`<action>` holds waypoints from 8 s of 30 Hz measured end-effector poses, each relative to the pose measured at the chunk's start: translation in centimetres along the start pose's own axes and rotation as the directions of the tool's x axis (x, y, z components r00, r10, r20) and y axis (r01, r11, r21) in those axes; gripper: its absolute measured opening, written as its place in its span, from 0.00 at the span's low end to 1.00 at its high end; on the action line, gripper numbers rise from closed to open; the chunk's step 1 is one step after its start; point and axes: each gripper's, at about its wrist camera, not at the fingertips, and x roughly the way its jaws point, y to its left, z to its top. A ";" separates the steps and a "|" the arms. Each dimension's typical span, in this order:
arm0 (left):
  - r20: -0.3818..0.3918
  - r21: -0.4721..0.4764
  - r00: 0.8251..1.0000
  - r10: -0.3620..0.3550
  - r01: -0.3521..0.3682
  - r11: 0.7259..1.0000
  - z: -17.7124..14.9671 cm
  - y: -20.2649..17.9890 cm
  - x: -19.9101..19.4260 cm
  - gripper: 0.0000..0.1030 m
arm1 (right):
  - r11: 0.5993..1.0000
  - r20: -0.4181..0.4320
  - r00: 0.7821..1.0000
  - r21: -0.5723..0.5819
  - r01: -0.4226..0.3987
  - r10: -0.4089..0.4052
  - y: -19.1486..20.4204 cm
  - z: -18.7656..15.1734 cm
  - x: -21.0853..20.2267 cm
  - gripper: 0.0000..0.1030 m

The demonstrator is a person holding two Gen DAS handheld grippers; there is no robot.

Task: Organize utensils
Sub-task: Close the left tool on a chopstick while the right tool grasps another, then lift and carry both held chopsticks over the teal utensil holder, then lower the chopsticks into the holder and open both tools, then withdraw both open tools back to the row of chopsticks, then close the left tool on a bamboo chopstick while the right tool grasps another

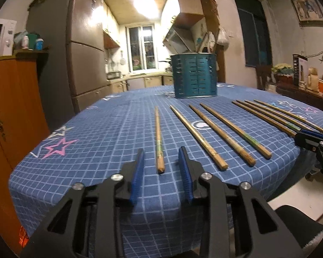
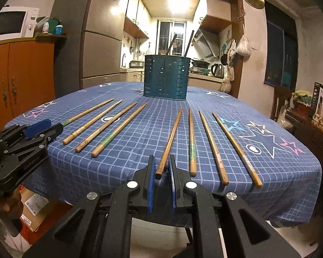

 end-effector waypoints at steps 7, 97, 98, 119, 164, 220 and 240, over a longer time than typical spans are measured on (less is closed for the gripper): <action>-0.023 0.046 1.000 -0.021 0.022 0.999 0.3 -0.5 0.2 0.14 | 1.000 -0.023 1.000 0.011 0.021 -0.021 0.3 0.2 0.0 0.13; 0.033 -0.069 0.998 0.062 -0.059 0.996 26.9 1.9 -0.5 0.05 | 0.952 0.083 0.949 -0.027 -0.304 0.305 -8.5 27.9 -2.4 0.07; 0.027 -0.067 0.997 0.067 -0.065 0.996 26.9 1.8 -0.1 0.05 | 0.952 0.079 0.949 -0.023 -0.304 0.305 -8.7 28.1 -2.2 0.07; 0.136 0.064 0.974 0.180 -0.190 0.980 35.6 -3.0 5.7 0.05 | 0.982 0.137 0.973 0.010 -0.190 0.187 -13.3 40.0 2.5 0.07; 0.164 -0.152 0.977 -0.133 0.158 0.976 35.0 2.2 18.5 0.44 | 0.978 0.085 0.990 0.162 -0.129 0.116 -14.3 39.5 17.3 0.38; -0.165 0.070 0.976 -0.145 0.158 0.985 2.1 -3.3 -1.9 0.07 | 0.980 -0.214 0.965 -0.093 -0.178 0.155 -4.5 2.9 -0.9 0.23; -0.154 0.023 0.980 -0.125 0.131 0.991 1.6 -3.7 -0.1 0.30 | 0.993 -0.205 0.974 -0.059 -0.105 0.091 -4.3 2.6 1.0 0.22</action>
